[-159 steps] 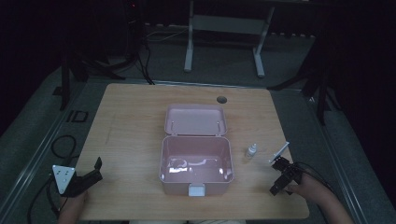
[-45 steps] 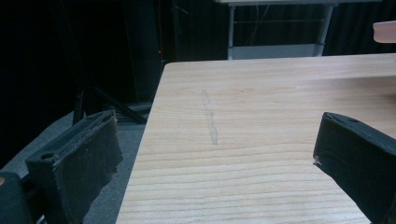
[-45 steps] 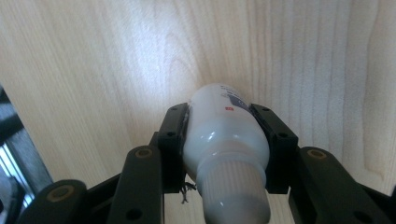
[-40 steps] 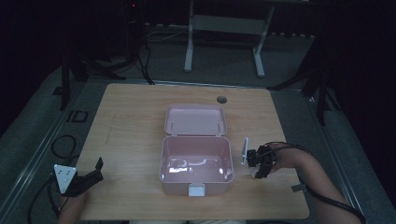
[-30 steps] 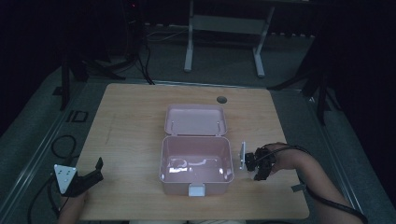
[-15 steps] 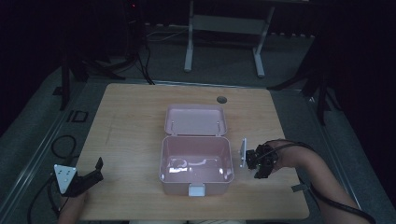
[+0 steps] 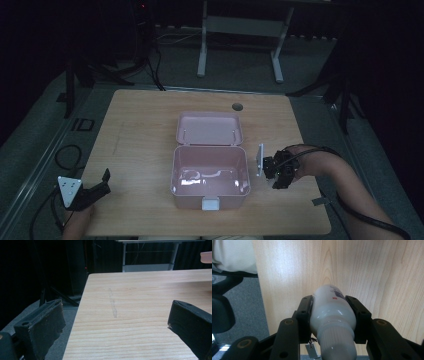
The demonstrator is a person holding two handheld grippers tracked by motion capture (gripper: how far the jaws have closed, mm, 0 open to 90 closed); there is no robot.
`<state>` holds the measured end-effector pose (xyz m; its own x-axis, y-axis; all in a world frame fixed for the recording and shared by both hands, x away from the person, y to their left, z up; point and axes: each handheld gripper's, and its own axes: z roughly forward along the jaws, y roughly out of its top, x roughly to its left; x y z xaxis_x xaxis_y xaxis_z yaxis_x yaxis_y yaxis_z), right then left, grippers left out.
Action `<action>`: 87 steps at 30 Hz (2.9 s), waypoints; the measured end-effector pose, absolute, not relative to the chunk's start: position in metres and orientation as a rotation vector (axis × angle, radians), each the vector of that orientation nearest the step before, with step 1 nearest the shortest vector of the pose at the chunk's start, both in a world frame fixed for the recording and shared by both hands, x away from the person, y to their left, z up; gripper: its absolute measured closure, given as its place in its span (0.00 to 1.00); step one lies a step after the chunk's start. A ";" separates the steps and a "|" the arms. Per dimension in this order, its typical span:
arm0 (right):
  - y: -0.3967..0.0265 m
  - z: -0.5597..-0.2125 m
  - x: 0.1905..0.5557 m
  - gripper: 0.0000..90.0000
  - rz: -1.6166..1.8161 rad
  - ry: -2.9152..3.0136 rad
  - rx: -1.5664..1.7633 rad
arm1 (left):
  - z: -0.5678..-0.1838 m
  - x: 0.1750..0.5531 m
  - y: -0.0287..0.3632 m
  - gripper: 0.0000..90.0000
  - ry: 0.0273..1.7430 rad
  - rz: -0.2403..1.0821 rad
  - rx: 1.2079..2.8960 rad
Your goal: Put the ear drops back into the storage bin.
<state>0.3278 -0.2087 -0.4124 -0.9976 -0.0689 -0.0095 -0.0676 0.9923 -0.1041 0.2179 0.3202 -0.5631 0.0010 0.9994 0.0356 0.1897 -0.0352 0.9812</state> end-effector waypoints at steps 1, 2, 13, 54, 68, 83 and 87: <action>-0.208 -0.410 0.327 0.66 -0.163 3.119 -0.104 | -0.563 0.218 0.320 0.01 1.335 1.140 1.375; -0.207 -0.408 0.327 0.66 -0.165 3.118 -0.105 | -0.563 0.218 0.320 0.01 1.335 1.140 1.375; -0.192 -0.381 0.328 0.66 -0.162 3.101 -0.117 | -0.563 0.218 0.320 0.01 1.335 1.142 1.375; -0.101 -0.377 0.333 0.66 -0.081 3.089 -0.308 | -0.563 0.218 0.321 0.01 1.335 1.137 1.370; -0.090 -0.433 0.338 0.66 -0.136 3.137 -0.320 | -0.563 0.218 0.321 0.01 1.333 1.140 1.376; -0.081 -0.474 0.344 0.66 -0.212 3.143 -0.285 | -0.563 0.218 0.320 0.01 1.331 1.140 1.376; -0.079 -0.487 0.346 0.66 -0.273 3.135 -0.274 | -0.563 0.218 0.320 0.01 1.331 1.139 1.376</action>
